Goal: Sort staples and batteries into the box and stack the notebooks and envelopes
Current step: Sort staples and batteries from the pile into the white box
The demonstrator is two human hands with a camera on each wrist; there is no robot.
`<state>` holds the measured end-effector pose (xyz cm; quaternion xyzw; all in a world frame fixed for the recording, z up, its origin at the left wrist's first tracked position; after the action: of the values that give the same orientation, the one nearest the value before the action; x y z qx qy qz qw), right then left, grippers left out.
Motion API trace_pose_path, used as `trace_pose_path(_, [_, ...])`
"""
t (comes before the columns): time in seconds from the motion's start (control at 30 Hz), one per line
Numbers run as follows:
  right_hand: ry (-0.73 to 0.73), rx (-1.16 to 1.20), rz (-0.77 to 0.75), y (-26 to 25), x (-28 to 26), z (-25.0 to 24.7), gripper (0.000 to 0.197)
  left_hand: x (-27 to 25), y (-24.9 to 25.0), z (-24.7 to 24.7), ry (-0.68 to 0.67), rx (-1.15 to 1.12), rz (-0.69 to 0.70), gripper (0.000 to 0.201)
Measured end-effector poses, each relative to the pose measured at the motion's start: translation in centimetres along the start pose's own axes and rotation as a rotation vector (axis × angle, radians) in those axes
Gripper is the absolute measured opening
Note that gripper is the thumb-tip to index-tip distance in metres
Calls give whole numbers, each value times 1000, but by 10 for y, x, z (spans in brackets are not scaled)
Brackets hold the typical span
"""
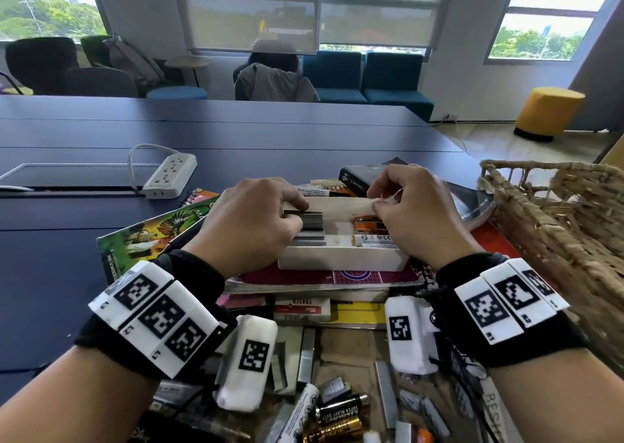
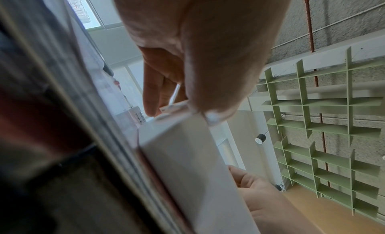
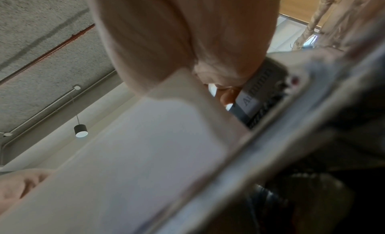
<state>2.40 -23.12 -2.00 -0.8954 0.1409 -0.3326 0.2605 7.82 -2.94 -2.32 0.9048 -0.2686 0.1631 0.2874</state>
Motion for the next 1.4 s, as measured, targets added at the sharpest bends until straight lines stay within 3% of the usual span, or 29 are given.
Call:
trace_pose_path(1.0, [-8,48,-16,-6,-1,-1,11,-3,8,-7,-36,0,-36,25])
trace_pose_path(1.27, [57,123,-169,-45,1,-37,9,-4,29,-32,-2,-261,11,23])
trace_pose_path(1.33, [-4,130,-191,-56,0,-48,15,-3,42,-46,43,-302,58,22])
trace_pose_path(1.4, [-214,106,-202,-67,-8,-48,18,-4,54,-60,72,-316,106,19])
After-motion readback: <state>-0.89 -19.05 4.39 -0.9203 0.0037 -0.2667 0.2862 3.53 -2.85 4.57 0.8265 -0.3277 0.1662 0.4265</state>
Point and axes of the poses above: each hand's wrist, its own x-axis towards the middle knuckle, its own z-axis out of the palm, y = z × x, the point moved 8 cm from there along x, towards the middle knuckle, and after that the axes turned 10 degrees about y, right-handed, at the moved point
